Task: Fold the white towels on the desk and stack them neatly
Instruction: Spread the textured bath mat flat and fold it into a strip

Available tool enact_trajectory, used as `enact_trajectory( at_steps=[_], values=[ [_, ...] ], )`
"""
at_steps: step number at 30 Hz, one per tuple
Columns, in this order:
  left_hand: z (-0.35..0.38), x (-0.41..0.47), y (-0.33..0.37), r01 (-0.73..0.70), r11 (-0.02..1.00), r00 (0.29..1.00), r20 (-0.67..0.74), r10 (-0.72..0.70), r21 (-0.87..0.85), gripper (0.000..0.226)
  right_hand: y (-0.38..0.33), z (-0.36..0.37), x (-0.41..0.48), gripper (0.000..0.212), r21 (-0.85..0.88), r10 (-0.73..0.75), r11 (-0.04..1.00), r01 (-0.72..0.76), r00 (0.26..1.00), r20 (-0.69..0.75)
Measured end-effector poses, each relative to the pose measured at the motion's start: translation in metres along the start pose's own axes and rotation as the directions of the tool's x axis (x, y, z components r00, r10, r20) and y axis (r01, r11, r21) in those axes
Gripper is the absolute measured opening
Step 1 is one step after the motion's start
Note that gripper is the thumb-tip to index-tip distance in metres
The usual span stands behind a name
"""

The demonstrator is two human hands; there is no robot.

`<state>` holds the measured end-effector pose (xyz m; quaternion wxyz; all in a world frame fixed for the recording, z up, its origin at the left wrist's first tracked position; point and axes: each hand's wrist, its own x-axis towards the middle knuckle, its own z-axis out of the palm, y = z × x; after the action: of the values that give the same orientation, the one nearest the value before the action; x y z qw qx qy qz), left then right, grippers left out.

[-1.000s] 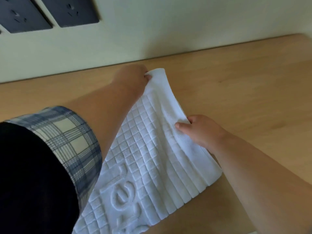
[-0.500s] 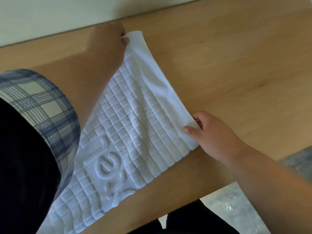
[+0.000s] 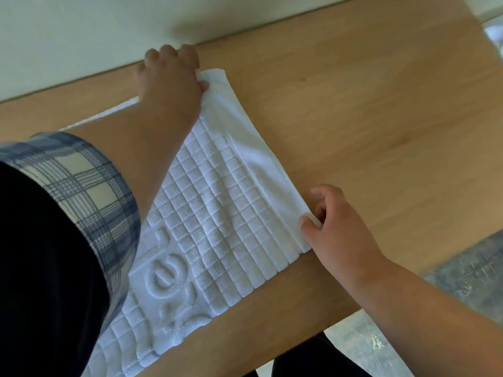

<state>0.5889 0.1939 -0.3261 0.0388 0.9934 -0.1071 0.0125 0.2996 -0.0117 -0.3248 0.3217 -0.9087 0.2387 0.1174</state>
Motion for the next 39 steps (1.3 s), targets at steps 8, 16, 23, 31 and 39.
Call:
enact_trajectory(
  at_steps=[8, 16, 23, 31, 39],
  values=[
    [0.027, -0.092, 0.057, -0.134, 0.986, 0.965, 0.216, 0.152, -0.095, 0.065, -0.021, 0.01, 0.002, 0.055, -0.207, -0.422, 0.887, 0.414, 0.906, 0.003],
    [0.031, -0.104, 0.056, -0.163, 0.972, 0.943, 0.263, 0.204, -0.17, 0.065, -0.008, 0.035, -0.001, 0.065, -0.425, -0.437, 0.75, 0.507, 0.862, 0.256],
    [-0.023, -0.216, -0.026, 0.036, 0.895, 0.989, 0.144, 0.032, -0.444, 0.053, -0.1, 0.043, 0.002, 0.056, -0.323, -0.537, 0.752, 0.575, 0.818, 0.206],
    [-0.031, -0.326, -0.159, 0.456, 0.769, 0.885, 0.137, -0.445, -0.448, 0.047, -0.257, 0.154, -0.021, 0.044, -0.133, -0.76, 0.54, 0.831, 0.549, 0.348],
    [-0.002, -0.34, -0.216, 0.479, 0.823, 0.878, 0.185, -0.442, -0.306, 0.056, -0.354, 0.251, -0.004, 0.044, -0.293, -0.711, 0.461, 0.838, 0.546, 0.444]
  ],
)
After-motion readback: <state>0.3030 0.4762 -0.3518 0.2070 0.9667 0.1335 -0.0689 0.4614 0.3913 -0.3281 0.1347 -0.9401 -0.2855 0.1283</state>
